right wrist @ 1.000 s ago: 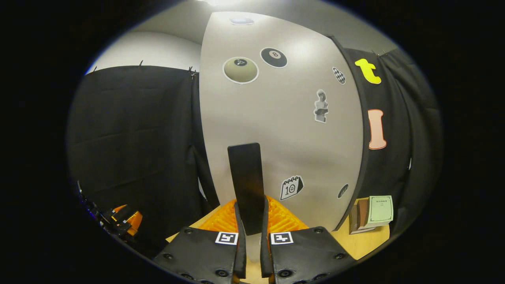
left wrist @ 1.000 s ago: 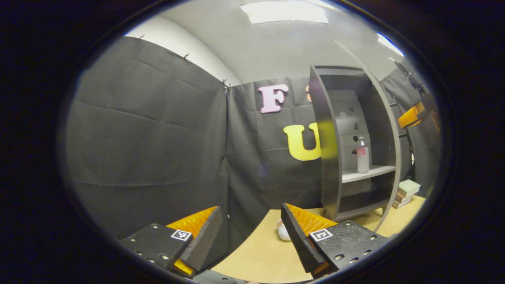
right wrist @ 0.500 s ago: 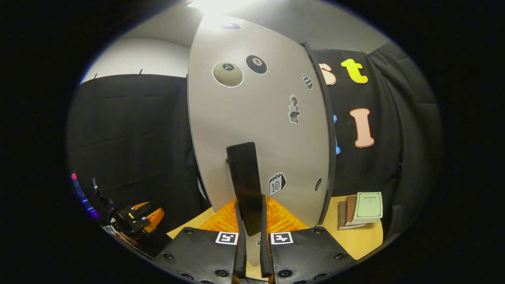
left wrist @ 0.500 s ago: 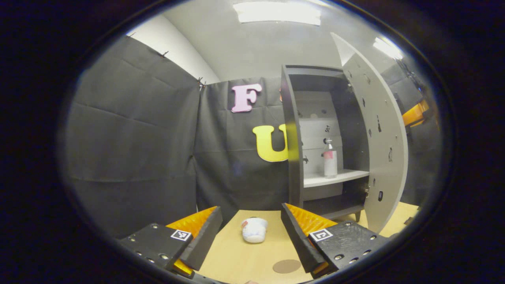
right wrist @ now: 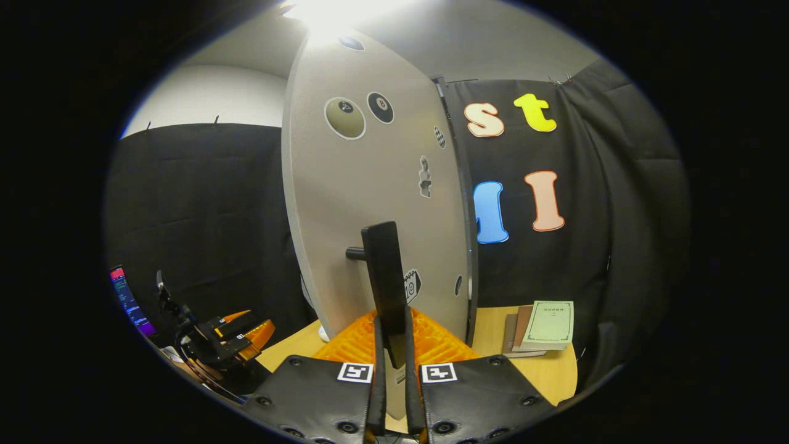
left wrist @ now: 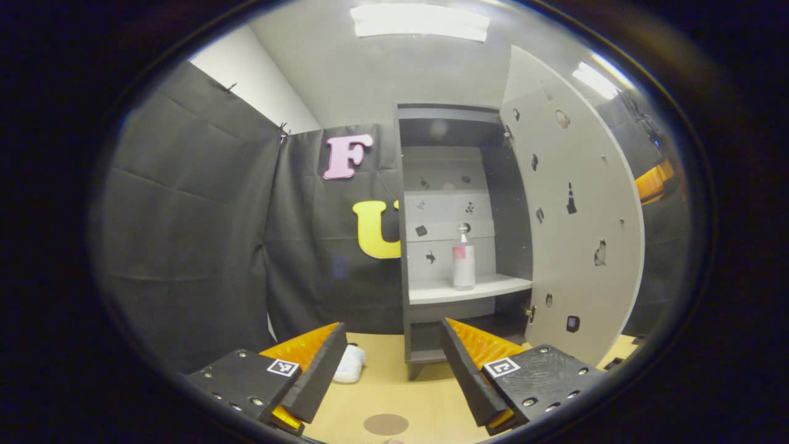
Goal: Open the cabinet door with the right hand, grasp the bottle in the cabinet with the left hand and place it on the coaster, then close the cabinet door with the right hand.
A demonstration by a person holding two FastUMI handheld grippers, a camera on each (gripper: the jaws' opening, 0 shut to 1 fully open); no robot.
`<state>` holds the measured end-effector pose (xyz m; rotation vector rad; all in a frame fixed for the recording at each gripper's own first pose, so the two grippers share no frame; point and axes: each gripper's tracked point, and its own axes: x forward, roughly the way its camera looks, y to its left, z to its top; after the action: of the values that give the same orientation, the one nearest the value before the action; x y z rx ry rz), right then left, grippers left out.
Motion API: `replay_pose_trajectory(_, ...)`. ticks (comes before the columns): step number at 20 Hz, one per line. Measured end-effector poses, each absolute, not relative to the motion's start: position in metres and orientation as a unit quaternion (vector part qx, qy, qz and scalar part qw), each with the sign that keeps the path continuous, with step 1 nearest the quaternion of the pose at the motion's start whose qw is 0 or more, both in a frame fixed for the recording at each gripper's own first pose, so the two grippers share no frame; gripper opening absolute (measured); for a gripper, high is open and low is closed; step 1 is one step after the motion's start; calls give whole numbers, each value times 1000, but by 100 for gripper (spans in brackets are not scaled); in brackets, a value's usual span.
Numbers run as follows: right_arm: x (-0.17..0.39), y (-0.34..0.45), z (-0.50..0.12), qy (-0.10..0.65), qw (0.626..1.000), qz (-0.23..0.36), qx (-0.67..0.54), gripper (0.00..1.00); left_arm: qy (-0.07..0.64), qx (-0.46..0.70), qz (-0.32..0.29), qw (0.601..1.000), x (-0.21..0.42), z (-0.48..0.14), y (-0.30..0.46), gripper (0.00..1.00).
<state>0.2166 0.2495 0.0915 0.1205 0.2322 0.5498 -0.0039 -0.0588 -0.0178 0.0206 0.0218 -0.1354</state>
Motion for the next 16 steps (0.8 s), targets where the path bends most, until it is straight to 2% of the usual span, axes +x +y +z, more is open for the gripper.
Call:
replay_pose_trajectory(6, 225, 227, 93, 97, 965, 237, 60, 14, 10, 23, -76, 997, -9, -7, -109, 89)
replay_pose_trajectory(7, 230, 223, 94, 91, 967, 228, 62, 10, 10, 26, -75, 997, -10, -5, -114, 89)
replay_pose_trajectory(8, 231, 224, 98, 85, 966, 232, 73, 13, 9, 27, -74, 997, -11, -4, -120, 89)
replay_pose_trajectory(9, 227, 233, 100, 83, 960, 251, 95, 11, 9, 29, -73, 997, -12, -4, -125, 89)
replay_pose_trajectory(12, 218, 260, 112, 66, 939, 307, 139, 14, 10, 31, -65, 997, -17, 0, -143, 89)
replay_pose_trajectory(13, 223, 250, 117, 51, 944, 295, 135, 11, 11, 32, -63, 997, -18, 0, -150, 89)
replay_pose_trajectory(15, 233, 231, 125, 23, 953, 274, 130, 12, 9, 31, -62, 998, -19, 2, -166, 89)
replay_pose_trajectory(16, 235, 226, 124, 16, 955, 265, 132, 8, 9, 32, -62, 998, -18, 4, -177, 89)
